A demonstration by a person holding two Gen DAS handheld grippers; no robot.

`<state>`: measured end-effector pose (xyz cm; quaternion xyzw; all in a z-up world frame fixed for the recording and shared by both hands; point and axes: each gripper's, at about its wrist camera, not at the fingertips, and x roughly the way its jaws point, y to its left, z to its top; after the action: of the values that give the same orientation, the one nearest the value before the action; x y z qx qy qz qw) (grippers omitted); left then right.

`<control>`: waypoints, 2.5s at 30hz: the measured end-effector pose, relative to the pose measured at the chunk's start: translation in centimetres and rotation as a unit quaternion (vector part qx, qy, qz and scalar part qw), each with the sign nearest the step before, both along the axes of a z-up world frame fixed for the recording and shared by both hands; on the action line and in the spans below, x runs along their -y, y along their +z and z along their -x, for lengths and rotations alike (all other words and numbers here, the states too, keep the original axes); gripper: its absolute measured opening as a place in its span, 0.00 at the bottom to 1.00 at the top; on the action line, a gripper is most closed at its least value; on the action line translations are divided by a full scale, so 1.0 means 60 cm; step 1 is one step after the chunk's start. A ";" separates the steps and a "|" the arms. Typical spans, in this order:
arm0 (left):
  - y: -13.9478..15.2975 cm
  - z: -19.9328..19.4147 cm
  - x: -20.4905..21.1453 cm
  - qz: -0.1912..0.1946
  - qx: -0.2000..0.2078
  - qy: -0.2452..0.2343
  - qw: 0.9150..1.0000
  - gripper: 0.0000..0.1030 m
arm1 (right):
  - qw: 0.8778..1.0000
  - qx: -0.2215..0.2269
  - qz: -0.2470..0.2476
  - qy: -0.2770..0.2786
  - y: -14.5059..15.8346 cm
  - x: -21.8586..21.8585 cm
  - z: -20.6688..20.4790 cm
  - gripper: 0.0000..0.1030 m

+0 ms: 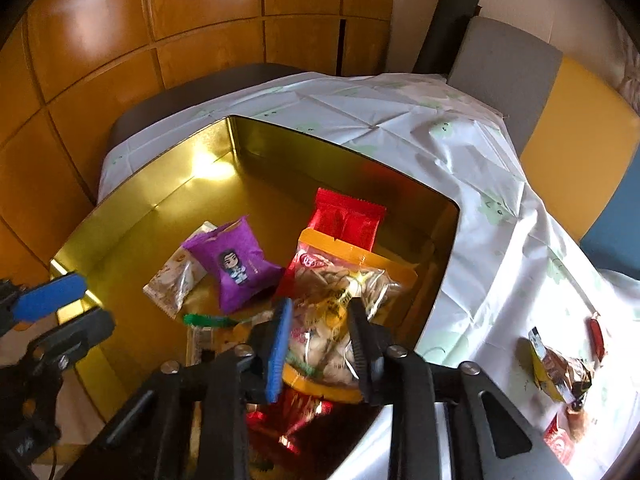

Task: Organize snacks
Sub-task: 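Lower the pistachio bag into the gold tin and open the right gripper, then reach the left gripper to the brown sesame snack bag and grasp it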

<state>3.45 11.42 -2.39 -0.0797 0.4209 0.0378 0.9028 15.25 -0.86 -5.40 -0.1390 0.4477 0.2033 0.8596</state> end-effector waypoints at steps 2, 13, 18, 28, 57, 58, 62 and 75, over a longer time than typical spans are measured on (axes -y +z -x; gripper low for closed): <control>-0.001 0.001 0.000 0.000 -0.002 0.001 1.000 0.37 | 1.000 -0.001 0.006 -0.011 -0.006 0.000 -0.010 0.24; -0.001 0.006 0.002 -0.002 -0.002 -0.001 1.000 0.37 | 0.999 0.007 -0.034 -0.023 0.017 0.033 0.025 0.25; 0.002 0.006 0.007 -0.002 0.000 -0.006 1.000 0.37 | 0.997 0.016 -0.058 -0.037 0.036 0.055 0.049 0.25; 0.013 0.009 0.039 -0.012 0.005 -0.029 0.999 0.37 | 0.994 0.020 -0.076 -0.074 0.049 0.127 0.086 0.36; 0.052 -0.072 0.316 -0.084 0.014 -0.316 0.945 0.62 | 0.949 -0.013 -0.025 -0.314 0.040 0.598 0.124 0.63; 0.050 -0.081 0.331 -0.089 0.010 -0.330 0.940 0.64 | 0.947 -0.014 -0.033 -0.320 0.037 0.605 0.125 0.63; 0.038 -0.127 0.385 -0.095 -0.009 -0.364 0.926 0.69 | 0.938 -0.028 -0.060 -0.339 0.034 0.624 0.121 0.63; -0.040 -0.252 0.526 -0.160 -0.055 -0.468 0.867 0.70 | 0.935 -0.019 -0.106 -0.337 0.053 0.625 0.121 0.68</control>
<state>18.56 -20.13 -4.81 0.2740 0.4463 -0.3182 0.7903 7.97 -38.37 -2.19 0.1155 0.4605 -0.0496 0.8787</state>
